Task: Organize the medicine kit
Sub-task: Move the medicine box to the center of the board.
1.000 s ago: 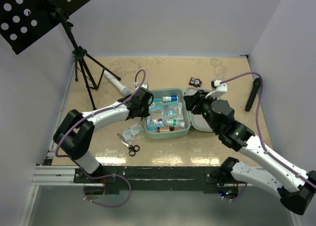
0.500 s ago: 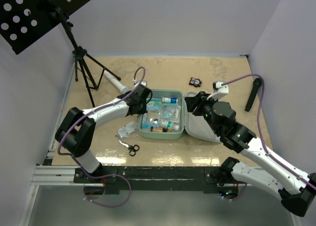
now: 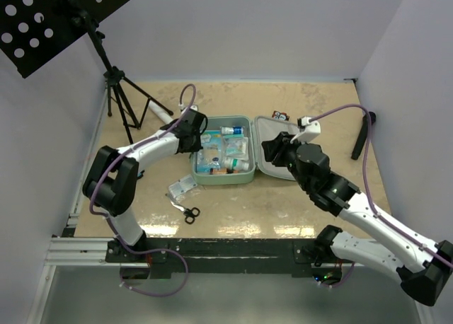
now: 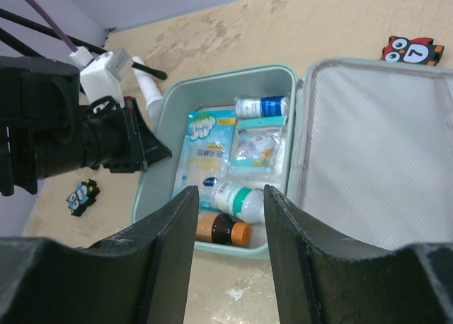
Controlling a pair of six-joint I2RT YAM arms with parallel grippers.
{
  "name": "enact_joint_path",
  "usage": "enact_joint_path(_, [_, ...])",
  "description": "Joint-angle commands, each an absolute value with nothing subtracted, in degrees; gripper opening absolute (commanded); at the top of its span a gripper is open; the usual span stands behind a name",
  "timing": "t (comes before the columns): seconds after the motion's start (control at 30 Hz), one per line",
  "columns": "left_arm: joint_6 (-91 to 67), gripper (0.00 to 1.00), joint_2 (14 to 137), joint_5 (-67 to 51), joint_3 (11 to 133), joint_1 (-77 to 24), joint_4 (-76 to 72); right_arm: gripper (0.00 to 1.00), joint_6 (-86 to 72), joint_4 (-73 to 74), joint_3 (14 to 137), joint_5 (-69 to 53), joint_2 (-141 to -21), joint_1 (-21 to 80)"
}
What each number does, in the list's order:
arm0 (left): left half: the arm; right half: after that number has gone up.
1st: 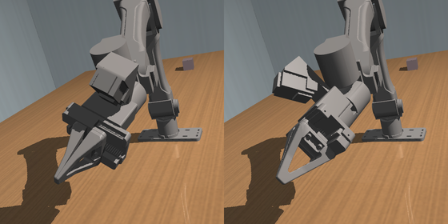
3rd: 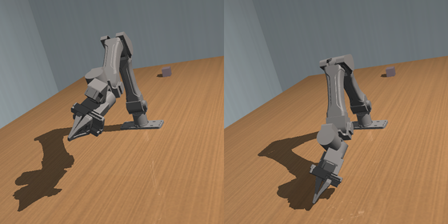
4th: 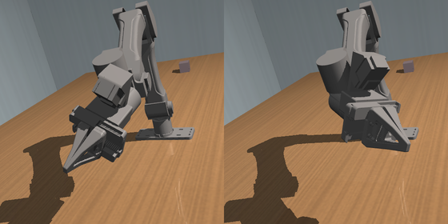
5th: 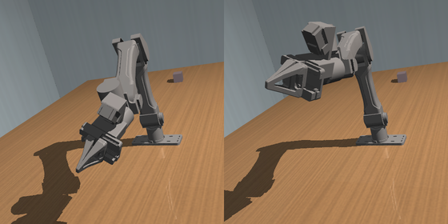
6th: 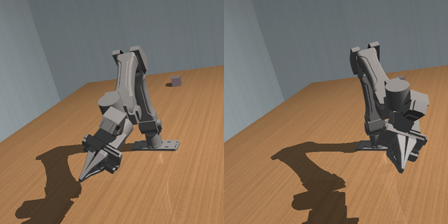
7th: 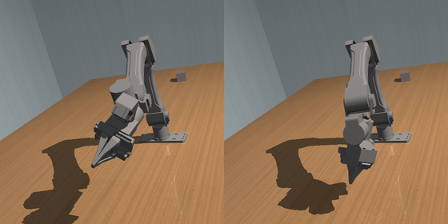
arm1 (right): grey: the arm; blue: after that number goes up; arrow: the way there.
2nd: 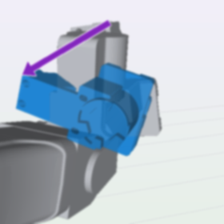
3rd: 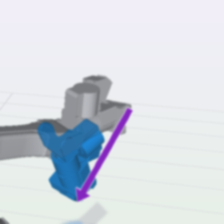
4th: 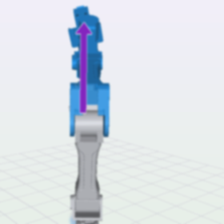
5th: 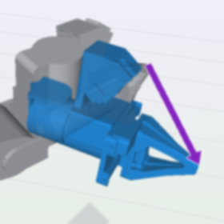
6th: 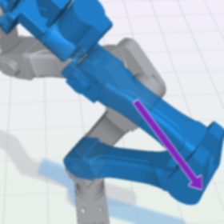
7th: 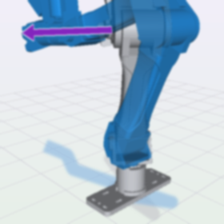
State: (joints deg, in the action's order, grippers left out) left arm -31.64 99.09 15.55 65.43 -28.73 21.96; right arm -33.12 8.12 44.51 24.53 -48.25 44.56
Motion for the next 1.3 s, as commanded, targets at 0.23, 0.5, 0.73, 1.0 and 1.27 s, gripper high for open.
enact_joint_path(0.23, [-32.08,0.0,102.13,13.01,70.84,-24.96,16.18,0.47,-37.7,7.12,39.82,25.14,-49.92,44.21])
enact_joint_path(0.5, [-34.45,0.0,103.79,11.17,70.05,-23.91,13.45,0.47,-40.07,5.45,35.16,19.34,-51.5,44.3])
enact_joint_path(0.73, [-36.47,0.0,106.52,9.67,72.59,-23.55,12.57,0.46,-44.11,5.71,33.67,17.67,-55.8,44.21])
enact_joint_path(1.0, [-35.95,0.0,107.31,10.11,74.18,-23.29,12.48,0.5,-49.03,3.26,31.91,19.15,-63.0,44.21])
enact_joint_path(1.27, [-35.86,0.0,107.93,9.32,74.27,-23.03,12.13,0.46,-45.98,-4.73,32.08,15.22,-70.76,45.17])
